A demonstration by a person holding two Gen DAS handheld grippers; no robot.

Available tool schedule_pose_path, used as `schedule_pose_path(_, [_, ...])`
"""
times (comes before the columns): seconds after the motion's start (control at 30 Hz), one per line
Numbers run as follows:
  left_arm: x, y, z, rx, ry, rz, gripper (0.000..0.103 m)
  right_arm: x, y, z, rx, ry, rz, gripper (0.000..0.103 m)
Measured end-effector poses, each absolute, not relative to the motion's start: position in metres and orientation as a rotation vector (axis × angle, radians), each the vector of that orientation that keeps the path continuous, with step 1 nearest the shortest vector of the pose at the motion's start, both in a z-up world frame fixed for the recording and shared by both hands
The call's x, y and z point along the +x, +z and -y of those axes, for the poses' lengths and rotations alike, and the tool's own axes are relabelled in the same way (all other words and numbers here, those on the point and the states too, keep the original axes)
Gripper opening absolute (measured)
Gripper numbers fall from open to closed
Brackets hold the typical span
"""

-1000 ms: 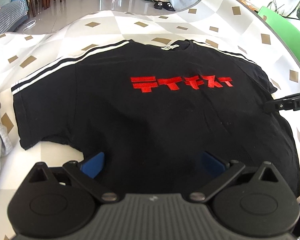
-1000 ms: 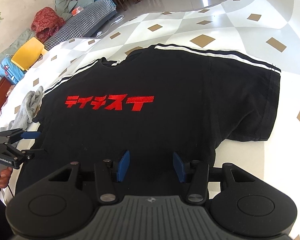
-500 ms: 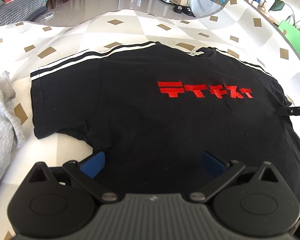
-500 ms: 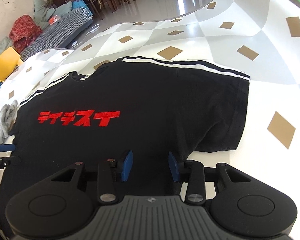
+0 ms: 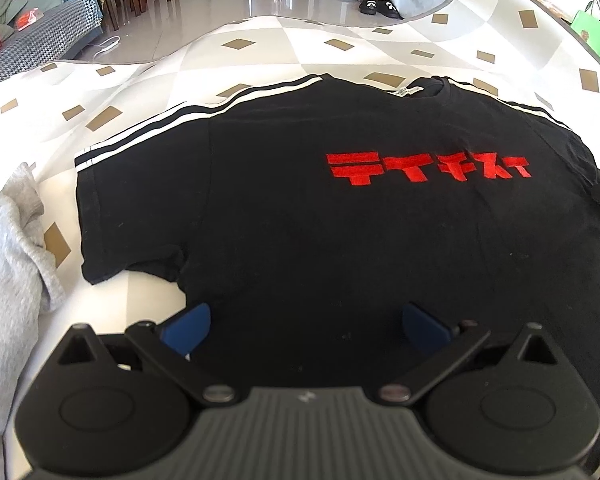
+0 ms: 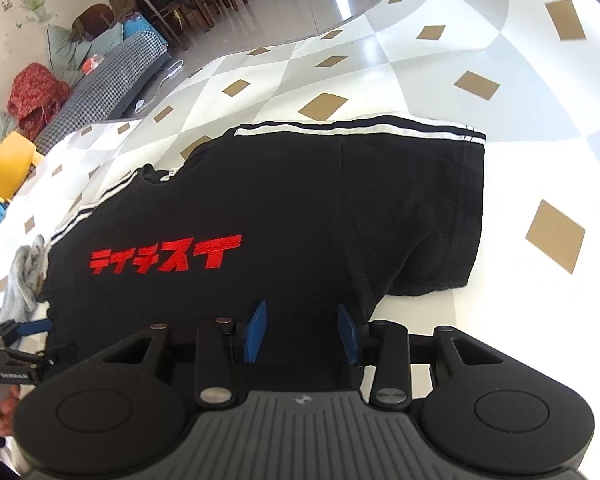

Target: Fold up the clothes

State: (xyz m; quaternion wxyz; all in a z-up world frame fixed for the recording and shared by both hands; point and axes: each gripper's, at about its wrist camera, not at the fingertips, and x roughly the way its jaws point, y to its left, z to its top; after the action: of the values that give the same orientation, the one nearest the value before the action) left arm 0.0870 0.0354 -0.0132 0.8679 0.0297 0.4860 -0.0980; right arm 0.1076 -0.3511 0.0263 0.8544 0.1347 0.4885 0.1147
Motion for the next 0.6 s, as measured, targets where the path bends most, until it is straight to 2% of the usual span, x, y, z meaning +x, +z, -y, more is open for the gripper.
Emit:
schedule_pose_path(0.17, [0.088, -0.014, -0.034, 0.067, -0.199, -1.019, 0.103, 0.105, 0.022, 0.355, 0.399, 0.253, -1.082, 0.038])
schedule_pose_path(0.47, [0.088, -0.016, -0.032, 0.089, -0.19, -1.023, 0.103, 0.102, 0.017, 0.349, 0.259, 0.188, -1.067, 0.034])
schedule_pose_path(0.6, [0.089, -0.016, -0.03, 0.093, -0.171, -1.029, 0.103, 0.101, 0.018, 0.341, 0.156, 0.168, -1.046, 0.029])
